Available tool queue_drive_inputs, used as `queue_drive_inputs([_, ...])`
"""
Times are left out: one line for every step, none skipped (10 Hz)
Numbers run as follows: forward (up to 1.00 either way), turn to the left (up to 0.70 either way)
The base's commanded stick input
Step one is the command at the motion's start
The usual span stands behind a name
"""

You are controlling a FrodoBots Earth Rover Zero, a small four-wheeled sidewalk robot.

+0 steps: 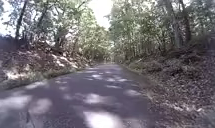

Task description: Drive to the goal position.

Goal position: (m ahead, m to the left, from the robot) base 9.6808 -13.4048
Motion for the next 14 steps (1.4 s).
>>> queue_drive_inputs([0.0, 0.0])
queue_drive_inputs([0.0, 0.0])
queue_drive_inputs([0.0, 0.0])
queue_drive_inputs([0.0, 0.0])
queue_drive_inputs([0.61, 0.0])
queue_drive_inputs([0.7, 0.0])
queue_drive_inputs([0.7, 0.0])
queue_drive_inputs([0.7, 0.0])
queue_drive_inputs([0.7, 0.0])
queue_drive_inputs([0.7, 0.0])
queue_drive_inputs([0.7, 0.0])
queue_drive_inputs([0.7, 0.0])
queue_drive_inputs([0.7, 0.0])
queue_drive_inputs([0.7, 0.0])
